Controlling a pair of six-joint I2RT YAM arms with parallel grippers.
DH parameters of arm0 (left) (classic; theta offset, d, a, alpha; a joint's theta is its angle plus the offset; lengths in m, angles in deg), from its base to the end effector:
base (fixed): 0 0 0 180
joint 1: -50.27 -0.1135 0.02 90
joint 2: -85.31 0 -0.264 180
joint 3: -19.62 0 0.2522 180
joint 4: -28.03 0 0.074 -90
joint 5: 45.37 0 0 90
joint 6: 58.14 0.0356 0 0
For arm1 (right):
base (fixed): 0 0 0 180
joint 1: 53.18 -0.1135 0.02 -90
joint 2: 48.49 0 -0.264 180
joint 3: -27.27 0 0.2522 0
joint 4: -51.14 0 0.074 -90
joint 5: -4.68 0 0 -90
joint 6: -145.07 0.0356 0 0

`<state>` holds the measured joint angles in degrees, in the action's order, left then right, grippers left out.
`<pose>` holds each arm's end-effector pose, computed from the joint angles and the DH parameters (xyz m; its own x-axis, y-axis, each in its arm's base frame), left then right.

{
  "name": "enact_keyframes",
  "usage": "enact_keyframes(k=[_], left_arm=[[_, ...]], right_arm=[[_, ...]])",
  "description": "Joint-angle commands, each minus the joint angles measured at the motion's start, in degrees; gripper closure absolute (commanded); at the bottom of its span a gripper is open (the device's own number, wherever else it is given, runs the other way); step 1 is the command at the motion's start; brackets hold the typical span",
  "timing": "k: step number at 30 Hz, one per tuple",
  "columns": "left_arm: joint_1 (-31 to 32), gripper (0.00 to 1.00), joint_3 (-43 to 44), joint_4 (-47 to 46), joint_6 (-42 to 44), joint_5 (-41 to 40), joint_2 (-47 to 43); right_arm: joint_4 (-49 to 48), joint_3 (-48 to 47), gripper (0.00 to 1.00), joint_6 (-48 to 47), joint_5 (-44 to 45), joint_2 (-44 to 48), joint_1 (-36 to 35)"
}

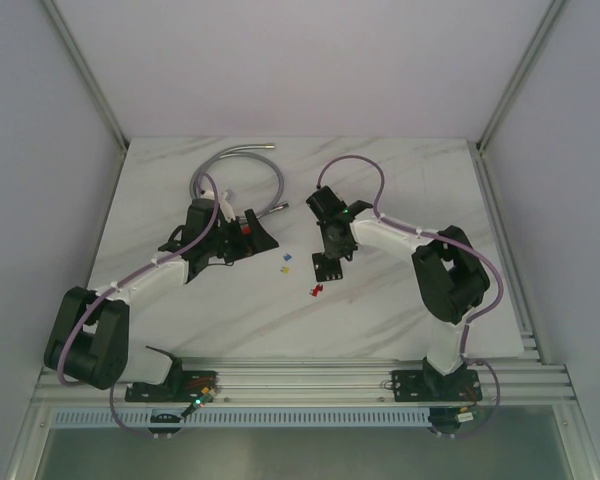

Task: Snap on the fuse box
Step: Install the fuse at the fuse box base.

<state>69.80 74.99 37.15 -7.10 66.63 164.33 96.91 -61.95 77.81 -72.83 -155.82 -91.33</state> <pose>0.2695 -0.1098 0.2136 -0.7782 -0.3425 -0.5263 0.1511 0.7114 -0.6864 0.3085 0.2325 0.1895 -0.8554 -0.1920 -0.4811 -0.2142 0.9767 -0.0089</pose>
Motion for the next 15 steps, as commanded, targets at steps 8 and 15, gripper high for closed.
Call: enact_keyframes(k=[8,15], left_arm=[[0.2,0.0,0.4,0.9,0.6,0.2,0.0],[0.2,0.0,0.3,0.9,0.6,0.3,-0.1]], right_arm=[[1.5,-3.1,0.79,0.9,-0.1,0.2,0.7],[1.6,-2.8,0.87,0.9,-0.4,-0.7,0.7]])
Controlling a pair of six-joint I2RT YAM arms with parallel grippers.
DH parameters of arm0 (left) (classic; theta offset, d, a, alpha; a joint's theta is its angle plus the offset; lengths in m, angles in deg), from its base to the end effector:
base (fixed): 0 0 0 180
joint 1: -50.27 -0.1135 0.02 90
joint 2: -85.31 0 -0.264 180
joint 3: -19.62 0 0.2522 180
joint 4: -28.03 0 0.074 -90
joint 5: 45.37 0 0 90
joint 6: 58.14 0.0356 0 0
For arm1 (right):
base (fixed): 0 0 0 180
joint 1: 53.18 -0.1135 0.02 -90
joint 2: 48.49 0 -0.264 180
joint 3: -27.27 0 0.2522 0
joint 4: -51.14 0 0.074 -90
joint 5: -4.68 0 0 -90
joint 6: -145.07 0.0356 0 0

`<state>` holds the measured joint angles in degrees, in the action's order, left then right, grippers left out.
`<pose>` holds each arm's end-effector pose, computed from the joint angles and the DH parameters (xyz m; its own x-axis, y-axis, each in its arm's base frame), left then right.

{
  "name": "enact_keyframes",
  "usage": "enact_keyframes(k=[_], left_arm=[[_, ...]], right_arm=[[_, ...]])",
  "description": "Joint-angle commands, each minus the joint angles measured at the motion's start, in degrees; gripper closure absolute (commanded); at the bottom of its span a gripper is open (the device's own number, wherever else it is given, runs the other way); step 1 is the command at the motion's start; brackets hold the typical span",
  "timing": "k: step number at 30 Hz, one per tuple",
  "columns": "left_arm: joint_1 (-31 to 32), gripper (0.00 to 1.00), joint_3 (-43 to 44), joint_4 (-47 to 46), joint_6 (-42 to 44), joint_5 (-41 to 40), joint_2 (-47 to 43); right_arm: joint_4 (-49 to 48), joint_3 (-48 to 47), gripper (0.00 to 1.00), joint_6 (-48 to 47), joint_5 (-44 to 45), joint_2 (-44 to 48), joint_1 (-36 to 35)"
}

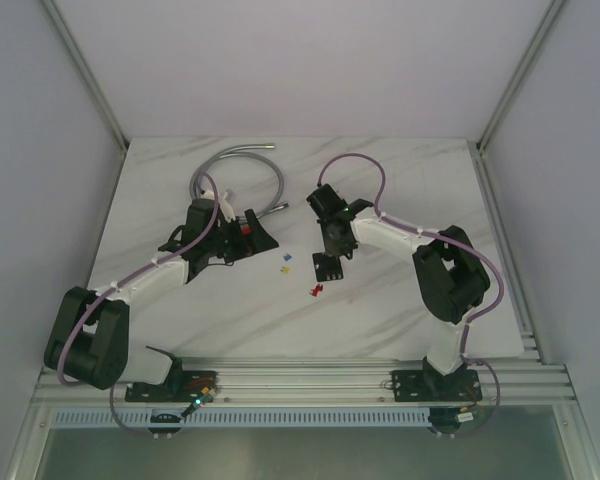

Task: Snap on the fuse box
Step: Install the fuse at the fuse box base.

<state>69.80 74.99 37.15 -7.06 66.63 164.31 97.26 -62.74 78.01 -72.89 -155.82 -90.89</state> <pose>0.2695 -0.1097 0.2137 -0.7779 -0.3421 -0.5270 0.1519 0.7115 -0.6860 0.3117 0.2313 0.1931 -0.8548 -0.1798 -0.4868 -0.2042 0.9789 -0.0030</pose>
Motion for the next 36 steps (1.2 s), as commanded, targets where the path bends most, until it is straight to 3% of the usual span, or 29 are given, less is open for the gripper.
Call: enact_keyframes(k=[1,6,22,36], left_arm=[[0.2,0.0,0.4,0.9,0.6,0.3,-0.1],[0.3,0.0,0.5,0.9,0.5,0.4,0.1],[0.3,0.0,0.7,1.0,0.5,0.7,0.3],[1.4,0.0,0.7,1.1,0.2,-0.1,0.3]], right_arm=[[1.2,-2.0,0.89,0.6,-0.3,-0.8,0.3],[1.1,-1.4,1.0,0.2,-1.4,-1.6,0.6],[-2.6,12.1,1.0,-2.0,-6.6,0.3,3.2],[4.7,3.0,1.0,-5.5,-4.9,-7.6,3.1]])
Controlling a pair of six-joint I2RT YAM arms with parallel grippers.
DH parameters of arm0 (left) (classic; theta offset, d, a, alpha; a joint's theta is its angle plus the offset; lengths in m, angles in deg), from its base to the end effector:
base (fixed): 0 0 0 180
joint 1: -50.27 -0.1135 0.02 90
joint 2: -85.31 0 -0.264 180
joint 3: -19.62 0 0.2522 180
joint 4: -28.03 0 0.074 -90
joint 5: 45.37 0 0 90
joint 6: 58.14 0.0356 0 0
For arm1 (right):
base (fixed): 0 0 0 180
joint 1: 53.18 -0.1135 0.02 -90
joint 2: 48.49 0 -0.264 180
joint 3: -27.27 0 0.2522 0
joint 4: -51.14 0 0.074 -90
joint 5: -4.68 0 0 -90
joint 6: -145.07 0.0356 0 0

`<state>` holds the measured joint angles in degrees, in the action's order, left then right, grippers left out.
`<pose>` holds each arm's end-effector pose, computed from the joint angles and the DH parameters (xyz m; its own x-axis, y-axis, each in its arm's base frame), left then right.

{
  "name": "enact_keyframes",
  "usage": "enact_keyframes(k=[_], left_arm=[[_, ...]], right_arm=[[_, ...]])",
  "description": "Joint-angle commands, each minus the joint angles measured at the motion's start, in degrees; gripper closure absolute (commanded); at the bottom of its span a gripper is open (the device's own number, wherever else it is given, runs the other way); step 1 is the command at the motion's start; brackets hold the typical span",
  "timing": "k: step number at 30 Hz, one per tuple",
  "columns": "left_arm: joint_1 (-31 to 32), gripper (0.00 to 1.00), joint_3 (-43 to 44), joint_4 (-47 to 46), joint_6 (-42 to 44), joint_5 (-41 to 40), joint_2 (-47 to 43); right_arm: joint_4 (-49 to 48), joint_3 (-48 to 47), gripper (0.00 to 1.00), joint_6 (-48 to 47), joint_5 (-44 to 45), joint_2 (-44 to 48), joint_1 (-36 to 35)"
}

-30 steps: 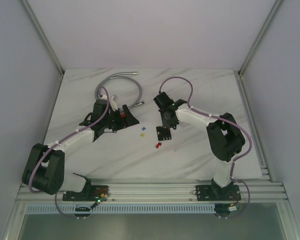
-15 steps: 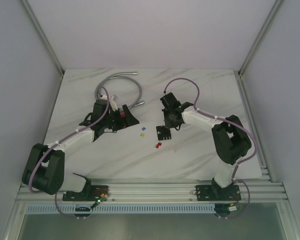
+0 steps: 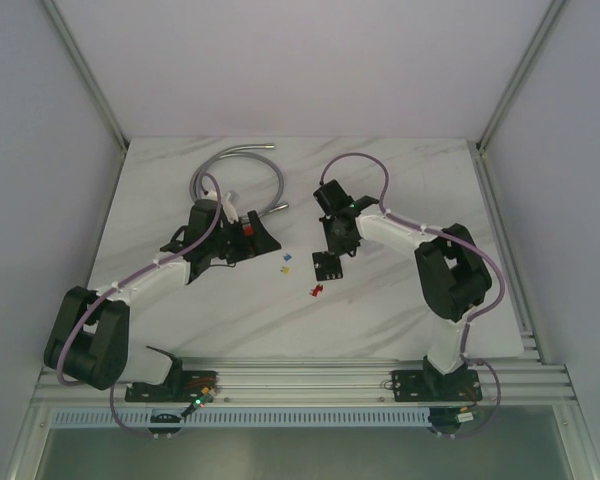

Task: Snap on the fuse box
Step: Install the fuse at the fuse box base.

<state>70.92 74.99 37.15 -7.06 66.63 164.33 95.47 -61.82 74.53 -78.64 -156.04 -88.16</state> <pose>0.2673 -0.1150 0.2136 -0.7847 -0.3268 -0.5268 0.1655 0.7085 -0.6860 0.3210 0.2195 0.1881 -0.8622 -0.1995 -0.4656 -0.2530 0.9659 0.0548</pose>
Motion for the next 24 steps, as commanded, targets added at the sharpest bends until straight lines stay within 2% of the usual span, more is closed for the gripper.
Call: enact_keyframes(k=[1,8,18,24], left_arm=[[0.4,0.0,0.7,1.1,0.2,-0.1,0.2],[0.5,0.0,0.7,1.1,0.3,-0.2,0.1],[0.5,0.0,0.1,1.2,0.2,-0.7,-0.6],[0.5,0.0,0.3,1.3,0.3,-0.6,-0.4]], right_arm=[[6.7,2.3,1.0,-2.1,0.7,-7.8,0.3],[5.6,7.6,1.0,-1.0,0.7,-8.5,-0.4],[5.0,1.5,1.0,-1.4,2.2,-14.6,-0.9],[5.1,6.4,1.0,-0.6,1.8,-12.5,-3.4]])
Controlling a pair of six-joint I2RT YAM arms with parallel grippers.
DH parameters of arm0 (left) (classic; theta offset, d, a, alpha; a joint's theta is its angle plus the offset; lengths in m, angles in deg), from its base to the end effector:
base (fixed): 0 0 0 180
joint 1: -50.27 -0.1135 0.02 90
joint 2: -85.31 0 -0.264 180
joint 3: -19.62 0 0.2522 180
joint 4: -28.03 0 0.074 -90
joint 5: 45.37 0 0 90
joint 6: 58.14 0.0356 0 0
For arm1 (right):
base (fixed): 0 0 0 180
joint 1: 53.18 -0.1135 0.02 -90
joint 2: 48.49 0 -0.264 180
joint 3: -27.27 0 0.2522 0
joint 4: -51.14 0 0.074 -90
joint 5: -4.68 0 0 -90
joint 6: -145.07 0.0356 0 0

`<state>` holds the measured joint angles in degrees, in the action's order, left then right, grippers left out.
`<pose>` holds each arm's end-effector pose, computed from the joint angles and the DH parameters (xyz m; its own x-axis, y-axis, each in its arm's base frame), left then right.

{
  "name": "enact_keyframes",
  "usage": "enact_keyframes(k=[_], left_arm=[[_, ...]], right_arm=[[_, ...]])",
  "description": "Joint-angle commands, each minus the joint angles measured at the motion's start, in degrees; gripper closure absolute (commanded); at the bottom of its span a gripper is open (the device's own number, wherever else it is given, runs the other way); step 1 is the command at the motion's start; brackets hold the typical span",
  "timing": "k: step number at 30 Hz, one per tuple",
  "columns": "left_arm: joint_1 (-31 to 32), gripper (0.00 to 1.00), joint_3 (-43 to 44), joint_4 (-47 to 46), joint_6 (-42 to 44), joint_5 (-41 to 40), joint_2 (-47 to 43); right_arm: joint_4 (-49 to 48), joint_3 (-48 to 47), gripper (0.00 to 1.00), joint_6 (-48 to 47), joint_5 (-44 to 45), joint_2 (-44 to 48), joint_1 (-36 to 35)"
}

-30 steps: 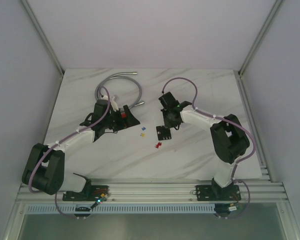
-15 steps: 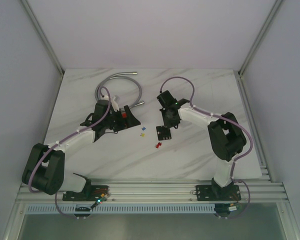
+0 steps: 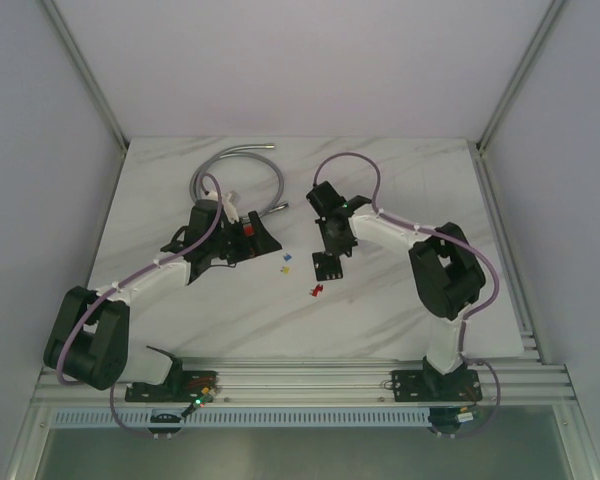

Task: Snap on the fuse box
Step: Install the fuse at the fuse box base.

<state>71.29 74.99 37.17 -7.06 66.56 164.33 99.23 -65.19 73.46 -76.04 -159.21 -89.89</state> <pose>0.2666 -0.1167 0.2135 -0.7865 -0.3221 -0.5270 0.1693 0.7081 -0.6855 0.3214 0.2325 0.1814 -0.8666 -0.2578 -0.4273 -0.2789 0.9602 -0.0136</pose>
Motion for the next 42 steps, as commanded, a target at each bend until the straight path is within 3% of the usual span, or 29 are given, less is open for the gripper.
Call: enact_keyframes(k=[1,15,22,32,42], left_arm=[[0.2,0.0,0.4,1.2,0.3,-0.5,-0.4],[0.2,0.0,0.2,1.7,0.2,-1.0,-1.9],[0.2,0.0,0.1,2.9,0.3,-2.7,-3.7],[0.1,0.0,0.1,3.9,0.6,-3.6,-4.9],[0.1,0.0,0.3,4.3,0.6,-3.7,-5.2]], right_arm=[[1.3,10.9,1.0,0.8,-0.9,-8.6,-2.3],[-2.1,18.5,1.0,4.3,-3.4,-1.7,-4.7],[-7.4,11.3,1.0,6.6,-2.1,1.2,-4.6],[-8.0,2.8,0.99,6.3,-0.5,-1.2,-4.8],[-8.5,1.6,0.75,5.1,-0.9,3.8,-5.2]])
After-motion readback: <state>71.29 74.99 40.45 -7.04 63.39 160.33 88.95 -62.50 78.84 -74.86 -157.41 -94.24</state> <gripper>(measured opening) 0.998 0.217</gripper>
